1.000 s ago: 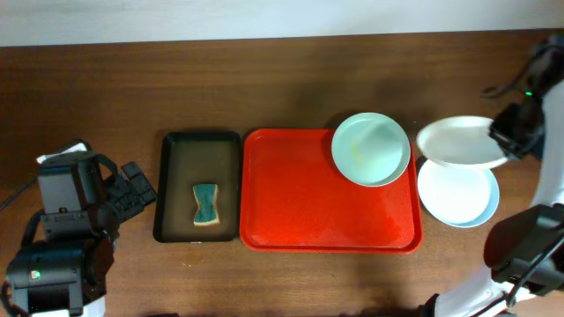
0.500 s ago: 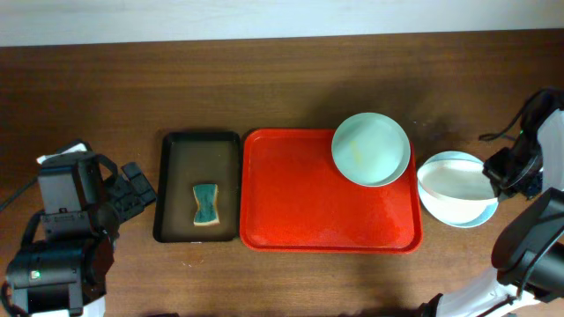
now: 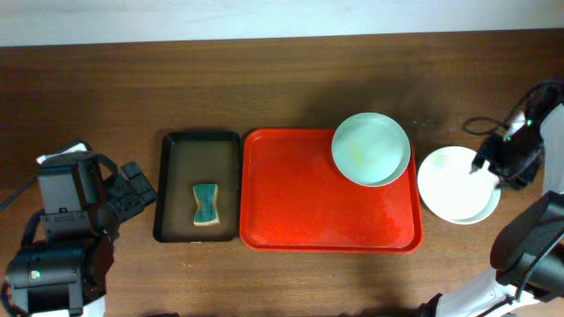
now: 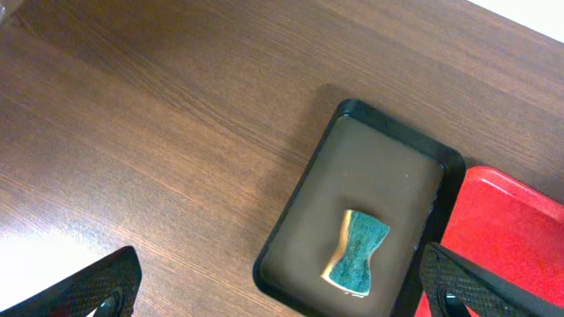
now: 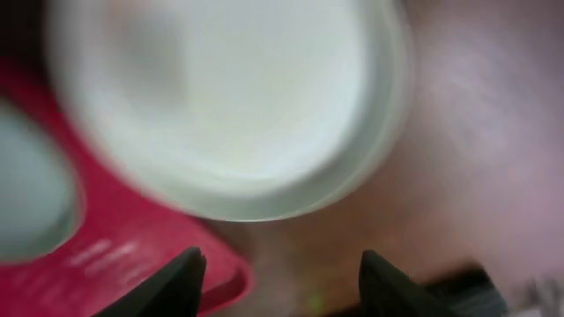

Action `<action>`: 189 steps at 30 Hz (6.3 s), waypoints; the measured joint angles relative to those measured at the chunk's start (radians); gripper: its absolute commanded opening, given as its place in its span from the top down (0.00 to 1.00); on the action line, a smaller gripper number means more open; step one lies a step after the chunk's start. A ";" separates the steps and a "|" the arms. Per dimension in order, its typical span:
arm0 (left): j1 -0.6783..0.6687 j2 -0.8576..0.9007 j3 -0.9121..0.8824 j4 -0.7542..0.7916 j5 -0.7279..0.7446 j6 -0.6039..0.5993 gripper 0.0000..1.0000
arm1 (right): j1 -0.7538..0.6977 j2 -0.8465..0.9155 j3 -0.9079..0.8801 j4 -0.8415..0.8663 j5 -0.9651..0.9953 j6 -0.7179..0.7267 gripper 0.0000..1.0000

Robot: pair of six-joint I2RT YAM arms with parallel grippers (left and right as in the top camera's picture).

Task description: Clean dirty plates on tray and stack at the side

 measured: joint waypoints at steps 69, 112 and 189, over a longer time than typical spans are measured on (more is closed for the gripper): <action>0.000 0.000 0.000 0.000 0.000 0.000 0.01 | 0.292 0.158 -0.011 0.426 -0.166 -0.281 0.62; 0.000 0.000 0.000 0.000 0.000 0.000 0.01 | 0.726 0.094 -0.146 0.220 -0.320 0.118 0.01; 0.000 0.000 0.000 -0.001 0.000 0.000 0.01 | 0.386 0.050 -0.070 0.137 -0.276 -0.160 0.47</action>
